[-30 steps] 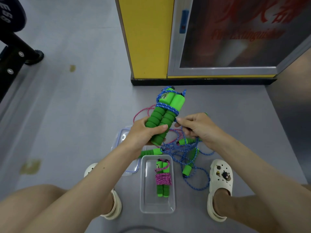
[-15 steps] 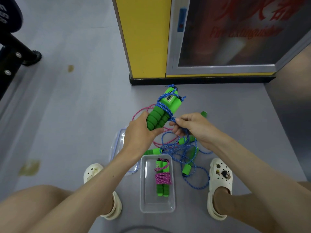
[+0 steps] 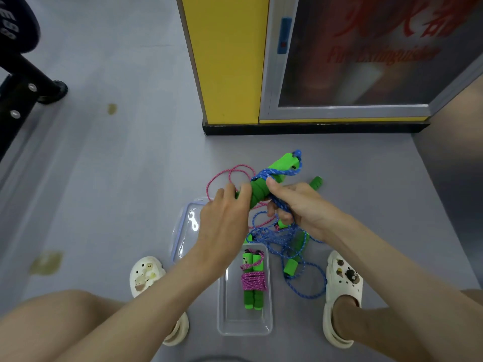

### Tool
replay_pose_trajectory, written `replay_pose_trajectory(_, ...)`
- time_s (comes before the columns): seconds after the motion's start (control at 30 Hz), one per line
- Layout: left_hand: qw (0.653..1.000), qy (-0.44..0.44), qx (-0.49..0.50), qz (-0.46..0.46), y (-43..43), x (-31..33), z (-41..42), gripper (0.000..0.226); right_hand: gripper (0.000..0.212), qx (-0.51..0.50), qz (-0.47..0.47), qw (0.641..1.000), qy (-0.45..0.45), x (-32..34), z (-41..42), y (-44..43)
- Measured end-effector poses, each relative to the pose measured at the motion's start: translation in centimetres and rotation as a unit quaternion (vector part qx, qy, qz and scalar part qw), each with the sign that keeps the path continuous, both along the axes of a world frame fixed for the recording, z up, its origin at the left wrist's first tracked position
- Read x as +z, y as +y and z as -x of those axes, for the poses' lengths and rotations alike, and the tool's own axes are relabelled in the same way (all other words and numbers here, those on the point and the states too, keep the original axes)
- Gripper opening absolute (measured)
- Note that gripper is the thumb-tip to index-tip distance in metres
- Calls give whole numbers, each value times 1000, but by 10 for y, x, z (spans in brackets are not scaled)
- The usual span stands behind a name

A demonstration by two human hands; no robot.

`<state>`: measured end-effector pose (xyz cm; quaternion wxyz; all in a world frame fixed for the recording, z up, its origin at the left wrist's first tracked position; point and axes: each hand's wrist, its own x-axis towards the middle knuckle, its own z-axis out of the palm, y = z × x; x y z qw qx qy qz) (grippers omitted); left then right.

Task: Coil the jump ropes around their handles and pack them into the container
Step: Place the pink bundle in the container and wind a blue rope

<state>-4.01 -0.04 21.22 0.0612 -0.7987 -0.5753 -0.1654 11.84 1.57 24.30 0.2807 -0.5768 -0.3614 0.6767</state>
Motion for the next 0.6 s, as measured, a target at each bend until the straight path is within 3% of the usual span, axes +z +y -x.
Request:
replay_pose_trajectory(0.07,998,32,-12,-50,-1,-4,-3,52,45,-27,11,999,19,-3,1,1)
replay_pose_trajectory(0.17,997,35,-49,-42,-3,-8,-7,58,41,-93,25,995,31,-6,-1,7)
replay_pose_trajectory(0.23,997,-32,-51,39,-6,-4,-10,65,38,-103,20,994,5,-6,-3,10)
replay_pose_trajectory(0.3,970,-161,-25,178,-3,4,-11,65,38,-86,5,996,-37,-6,-5,11)
replay_pose_trajectory(0.37,903,-315,26,290,5,11,-8,56,36,-59,-5,997,-54,-5,-5,10)
replay_pose_trajectory(0.47,757,-491,89,422,20,22,2,49,33,-23,-9,1000,-9,-1,-5,9)
replay_pose_trajectory(0.53,639,-545,73,538,20,28,8,46,36,-10,-17,999,29,0,-7,8)
replay_pose_trajectory(0.6,570,-553,39,607,16,31,12,47,51,-11,-27,999,41,0,-9,7)
